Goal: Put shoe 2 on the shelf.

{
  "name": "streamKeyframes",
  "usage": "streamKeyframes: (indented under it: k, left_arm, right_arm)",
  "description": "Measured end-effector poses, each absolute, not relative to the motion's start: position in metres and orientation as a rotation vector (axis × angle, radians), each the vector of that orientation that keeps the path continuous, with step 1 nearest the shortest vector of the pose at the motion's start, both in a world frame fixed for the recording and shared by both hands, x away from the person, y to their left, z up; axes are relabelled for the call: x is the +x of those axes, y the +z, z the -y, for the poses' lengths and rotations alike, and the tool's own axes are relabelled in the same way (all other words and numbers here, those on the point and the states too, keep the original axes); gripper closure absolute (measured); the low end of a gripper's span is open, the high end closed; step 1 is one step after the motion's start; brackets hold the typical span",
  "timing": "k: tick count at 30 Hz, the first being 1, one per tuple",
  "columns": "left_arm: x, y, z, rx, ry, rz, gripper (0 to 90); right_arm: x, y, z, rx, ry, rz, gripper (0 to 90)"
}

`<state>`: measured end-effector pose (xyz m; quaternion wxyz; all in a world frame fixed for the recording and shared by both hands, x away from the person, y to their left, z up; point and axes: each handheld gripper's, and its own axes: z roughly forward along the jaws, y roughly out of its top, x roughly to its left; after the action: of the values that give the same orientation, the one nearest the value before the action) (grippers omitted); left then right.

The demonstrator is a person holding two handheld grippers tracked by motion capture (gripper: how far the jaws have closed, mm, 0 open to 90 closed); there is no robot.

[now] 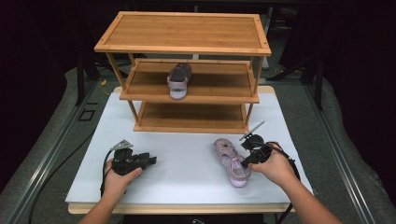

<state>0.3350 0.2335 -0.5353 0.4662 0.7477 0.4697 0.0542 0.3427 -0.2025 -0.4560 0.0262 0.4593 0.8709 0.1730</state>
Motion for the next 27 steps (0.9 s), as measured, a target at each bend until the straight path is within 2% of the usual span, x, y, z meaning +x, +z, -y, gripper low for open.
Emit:
streamKeyframes:
  k: [5, 16, 22, 27]
  left_arm:
    - [0.335, -0.536, -0.234, 1.836, 0.133, -1.152, 51.2]
    - [0.337, -0.538, -0.234, 1.834, 0.123, -1.164, 51.2]
    - [0.337, -0.539, -0.234, 1.835, 0.12, -1.171, 51.2]
    - [0.337, -0.539, -0.233, 1.839, 0.116, -1.168, 51.2]
  right_arm:
    - [0.331, -0.449, 0.205, 1.418, 0.705, -2.571, 83.2]
    - [0.29, -0.45, 0.213, 1.365, 1.305, -2.119, 83.2]
    - [0.268, -0.453, 0.206, 1.305, 1.385, -1.892, 83.2]
    - [0.265, -0.452, 0.203, 1.294, 1.446, -1.817, 83.2]
